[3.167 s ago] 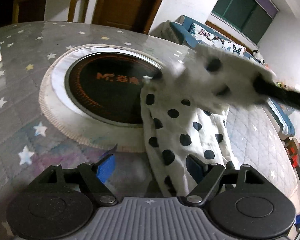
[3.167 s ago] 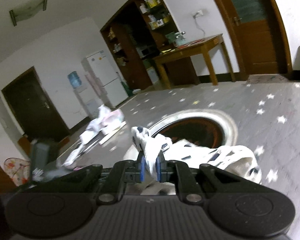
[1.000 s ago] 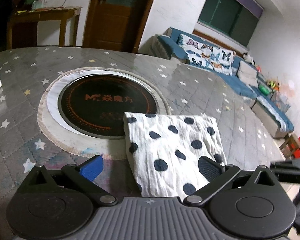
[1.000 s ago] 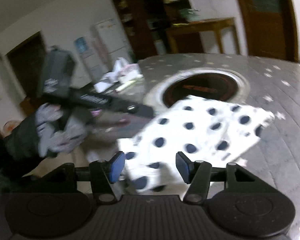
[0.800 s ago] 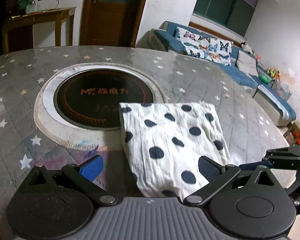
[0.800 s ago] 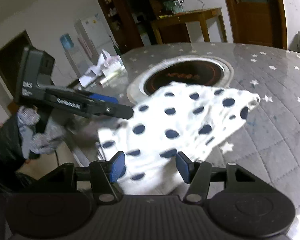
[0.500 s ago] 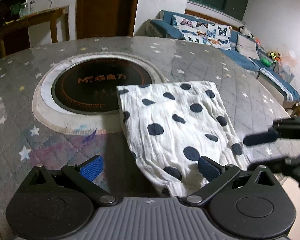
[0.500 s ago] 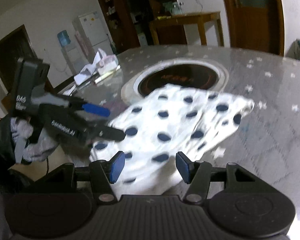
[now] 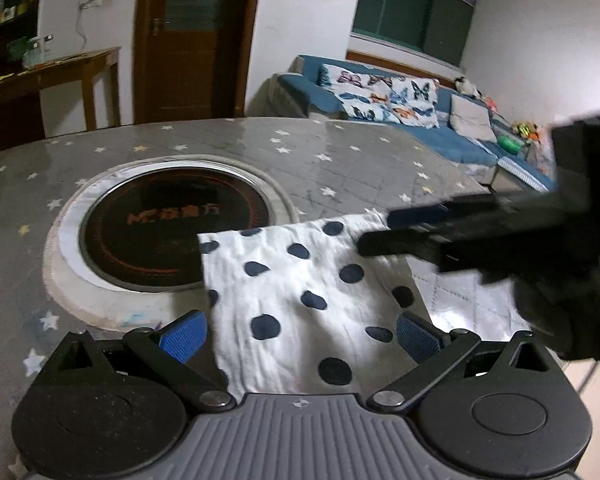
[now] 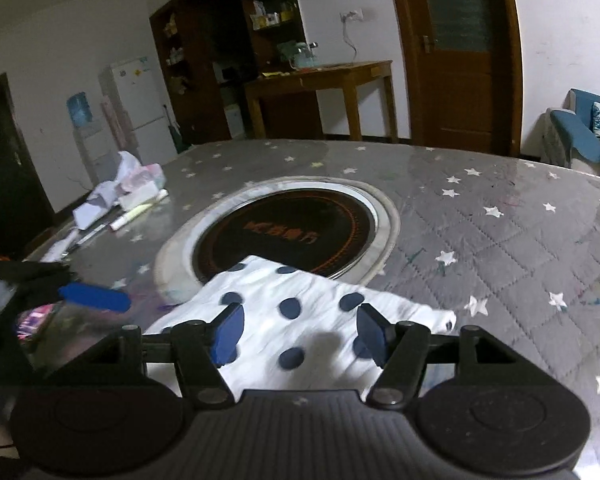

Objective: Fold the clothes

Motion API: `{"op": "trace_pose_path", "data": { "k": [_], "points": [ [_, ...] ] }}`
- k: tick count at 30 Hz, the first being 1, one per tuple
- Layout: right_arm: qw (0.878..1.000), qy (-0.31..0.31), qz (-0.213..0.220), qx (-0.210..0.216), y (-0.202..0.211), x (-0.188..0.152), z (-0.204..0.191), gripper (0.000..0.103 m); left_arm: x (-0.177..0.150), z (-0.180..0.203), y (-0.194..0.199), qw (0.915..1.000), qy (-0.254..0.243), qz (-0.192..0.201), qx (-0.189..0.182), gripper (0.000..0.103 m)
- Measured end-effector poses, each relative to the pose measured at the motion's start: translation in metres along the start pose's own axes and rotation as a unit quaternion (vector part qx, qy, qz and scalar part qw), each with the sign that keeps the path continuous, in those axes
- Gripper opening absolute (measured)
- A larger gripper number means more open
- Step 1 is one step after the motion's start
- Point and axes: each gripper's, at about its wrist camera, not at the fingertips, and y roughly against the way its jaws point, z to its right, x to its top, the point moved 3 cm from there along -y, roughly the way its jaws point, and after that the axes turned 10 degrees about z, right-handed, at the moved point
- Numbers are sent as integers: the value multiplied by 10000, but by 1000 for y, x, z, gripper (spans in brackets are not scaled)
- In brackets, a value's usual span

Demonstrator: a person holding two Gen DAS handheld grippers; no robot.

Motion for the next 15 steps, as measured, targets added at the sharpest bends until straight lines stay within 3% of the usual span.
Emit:
{"op": "trace_pose_path", "data": {
  "k": [8,15],
  "points": [
    [9976,50,-379,-581,-38,-21,24,64,-20,9,-17,9991,-141,-376,-145,103],
    [9971,313,-346,-595,-35,-15,17,64,-32,12,-20,9980,-232,-560,-184,103]
  ]
}}
